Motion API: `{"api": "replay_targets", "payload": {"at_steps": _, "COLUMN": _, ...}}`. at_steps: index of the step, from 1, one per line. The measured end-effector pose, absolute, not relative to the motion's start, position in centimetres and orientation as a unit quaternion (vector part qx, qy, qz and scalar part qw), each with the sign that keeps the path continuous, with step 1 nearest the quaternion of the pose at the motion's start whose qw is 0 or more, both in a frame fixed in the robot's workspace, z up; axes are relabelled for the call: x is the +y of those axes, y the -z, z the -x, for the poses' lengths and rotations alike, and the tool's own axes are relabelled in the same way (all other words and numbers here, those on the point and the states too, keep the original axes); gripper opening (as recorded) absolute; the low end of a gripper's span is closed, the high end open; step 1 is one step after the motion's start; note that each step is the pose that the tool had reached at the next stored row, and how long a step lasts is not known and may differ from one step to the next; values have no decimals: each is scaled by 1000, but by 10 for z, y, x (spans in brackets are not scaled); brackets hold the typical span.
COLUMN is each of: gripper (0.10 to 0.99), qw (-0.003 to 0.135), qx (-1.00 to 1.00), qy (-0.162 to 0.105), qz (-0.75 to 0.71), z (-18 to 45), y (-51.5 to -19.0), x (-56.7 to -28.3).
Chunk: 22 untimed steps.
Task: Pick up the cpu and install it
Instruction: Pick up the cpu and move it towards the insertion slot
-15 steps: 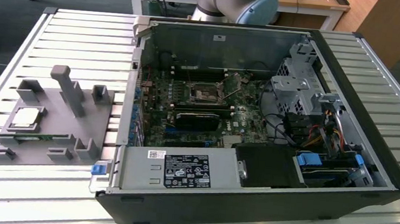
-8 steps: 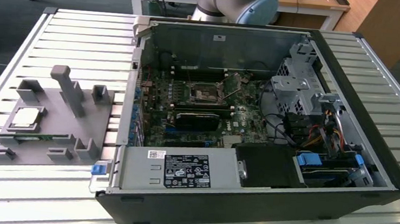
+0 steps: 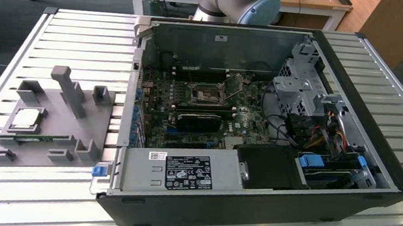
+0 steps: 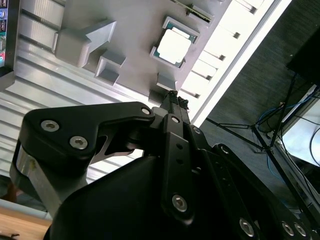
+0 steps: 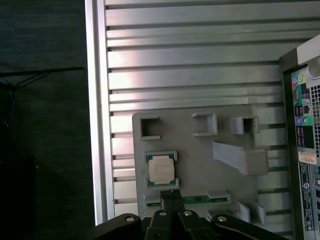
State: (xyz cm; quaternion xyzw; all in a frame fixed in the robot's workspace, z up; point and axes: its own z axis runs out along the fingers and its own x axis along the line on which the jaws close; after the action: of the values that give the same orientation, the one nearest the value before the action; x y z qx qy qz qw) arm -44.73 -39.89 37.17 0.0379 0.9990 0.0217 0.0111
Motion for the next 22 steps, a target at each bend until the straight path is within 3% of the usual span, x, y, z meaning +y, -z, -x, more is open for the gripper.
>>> {"api": "replay_targets", "payload": {"at_steps": 22, "gripper": 106, "qw": 7, "qx": 999, "qy": -22, "qz": -38, "z": 447, "y": -344, "x": -403}}
